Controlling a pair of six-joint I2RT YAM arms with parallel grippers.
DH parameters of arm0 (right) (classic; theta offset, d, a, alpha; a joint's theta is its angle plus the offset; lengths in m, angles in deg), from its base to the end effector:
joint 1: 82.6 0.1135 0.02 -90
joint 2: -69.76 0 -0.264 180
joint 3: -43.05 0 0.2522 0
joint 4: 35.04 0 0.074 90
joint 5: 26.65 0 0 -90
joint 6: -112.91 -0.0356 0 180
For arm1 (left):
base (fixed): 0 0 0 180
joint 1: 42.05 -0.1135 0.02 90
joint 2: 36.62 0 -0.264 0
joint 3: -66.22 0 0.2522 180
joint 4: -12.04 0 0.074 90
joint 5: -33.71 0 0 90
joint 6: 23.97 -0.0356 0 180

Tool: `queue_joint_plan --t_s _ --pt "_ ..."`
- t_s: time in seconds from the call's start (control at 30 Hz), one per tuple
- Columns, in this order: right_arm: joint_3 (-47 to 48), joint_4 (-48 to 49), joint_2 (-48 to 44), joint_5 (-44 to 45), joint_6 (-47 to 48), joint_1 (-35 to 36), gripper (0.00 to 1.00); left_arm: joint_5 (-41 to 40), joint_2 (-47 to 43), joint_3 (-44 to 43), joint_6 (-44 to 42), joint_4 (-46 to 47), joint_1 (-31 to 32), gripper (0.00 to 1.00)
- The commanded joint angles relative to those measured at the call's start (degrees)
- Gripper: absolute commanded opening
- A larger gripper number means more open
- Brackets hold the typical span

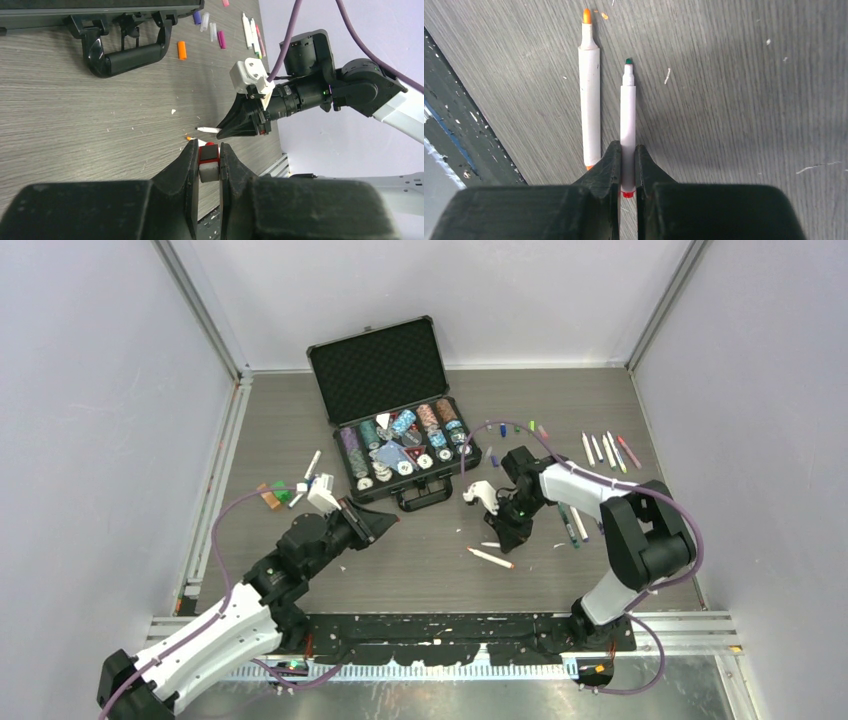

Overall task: Open the pen caps
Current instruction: Place the pen at the center of the board.

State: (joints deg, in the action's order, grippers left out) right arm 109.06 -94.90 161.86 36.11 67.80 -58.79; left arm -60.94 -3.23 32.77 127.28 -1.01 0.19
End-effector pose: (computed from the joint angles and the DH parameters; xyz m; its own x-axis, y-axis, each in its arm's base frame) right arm 0.2346 0.1213 0.1610 -0.3724 -0.8502 -0.3723 -0.9193 0.2828 0.2736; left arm 0.1193 -0.1044 0.2344 -0.6162 -0.6208 -0.4847 0.1482 0.5129 -0.8455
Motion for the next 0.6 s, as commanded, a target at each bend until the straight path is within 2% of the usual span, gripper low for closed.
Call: queue_joint_plan --t_s 0.0,0.1,0.17,0.4,0.57 --pt "2.5 -0.5 1.6 1.3 -0.8 -0.2 0.13 1.2 0.6 0.3 0.0 3.8 -0.2 0.0" --pt "2.6 -1.0 1.8 1.2 -0.8 -0.2 0.24 1.5 1.2 0.4 -0.1 4.1 -0.2 0.0" --pt "2.8 -1.3 1.8 1.4 -0.8 -0.2 0.28 1.9 2.2 0.8 -0.1 4.9 -0.2 0.0" --pt "3.7 -2.6 0.1 0.7 -1.0 -0.2 0.36 4.4 7.9 0.9 0.2 9.5 -0.2 0.0" --pt "5.0 -4.0 -2.3 -0.9 -1.2 -1.1 0.36 7.4 12.2 -1.1 -1.3 11.2 -0.2 0.0"
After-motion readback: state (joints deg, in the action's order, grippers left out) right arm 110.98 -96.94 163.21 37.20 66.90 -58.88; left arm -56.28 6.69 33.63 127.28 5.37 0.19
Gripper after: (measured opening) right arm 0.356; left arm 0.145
